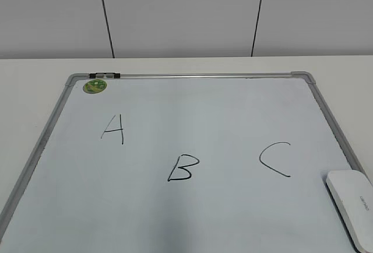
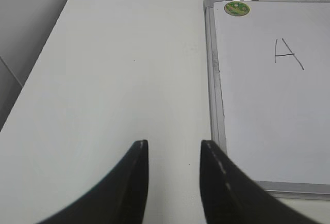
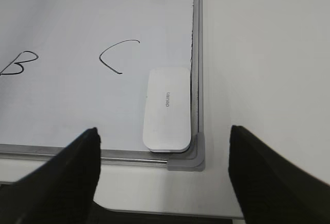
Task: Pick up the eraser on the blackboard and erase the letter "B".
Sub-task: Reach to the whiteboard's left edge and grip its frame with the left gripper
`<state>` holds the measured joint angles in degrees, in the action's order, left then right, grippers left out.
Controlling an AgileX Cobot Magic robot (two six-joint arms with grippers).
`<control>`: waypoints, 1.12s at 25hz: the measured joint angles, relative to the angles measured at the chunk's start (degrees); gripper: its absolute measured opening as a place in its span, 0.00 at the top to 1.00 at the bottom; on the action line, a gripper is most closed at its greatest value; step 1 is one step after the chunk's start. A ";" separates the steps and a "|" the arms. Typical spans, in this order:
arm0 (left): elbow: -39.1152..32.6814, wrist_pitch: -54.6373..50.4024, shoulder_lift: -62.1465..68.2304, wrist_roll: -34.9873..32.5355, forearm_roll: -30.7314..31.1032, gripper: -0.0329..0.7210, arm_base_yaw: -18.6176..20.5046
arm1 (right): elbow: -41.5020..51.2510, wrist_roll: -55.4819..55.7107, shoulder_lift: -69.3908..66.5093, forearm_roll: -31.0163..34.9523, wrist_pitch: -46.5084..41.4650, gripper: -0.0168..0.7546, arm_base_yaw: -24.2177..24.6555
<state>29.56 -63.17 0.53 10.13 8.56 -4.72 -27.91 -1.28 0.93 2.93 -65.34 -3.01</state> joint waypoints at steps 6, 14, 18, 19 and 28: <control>0.00 0.00 0.00 0.00 0.00 0.64 0.00 | 0.00 0.00 0.00 0.00 0.00 0.24 0.00; 1.28 2.05 1.92 0.00 1.20 0.64 0.00 | 0.00 0.00 0.00 0.00 0.00 0.24 0.00; 5.61 6.78 11.87 0.00 2.59 0.64 0.00 | 0.00 0.00 0.00 0.00 0.00 0.24 0.00; 6.57 7.73 14.55 0.00 3.08 0.64 0.00 | 0.00 0.00 0.00 0.00 0.00 0.24 0.00; 14.58 14.99 45.16 0.10 2.99 0.64 0.00 | 0.00 0.00 0.00 0.00 0.00 0.24 0.00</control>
<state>44.14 -48.18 45.70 10.23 11.55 -4.72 -27.91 -1.28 0.93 2.93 -65.34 -3.01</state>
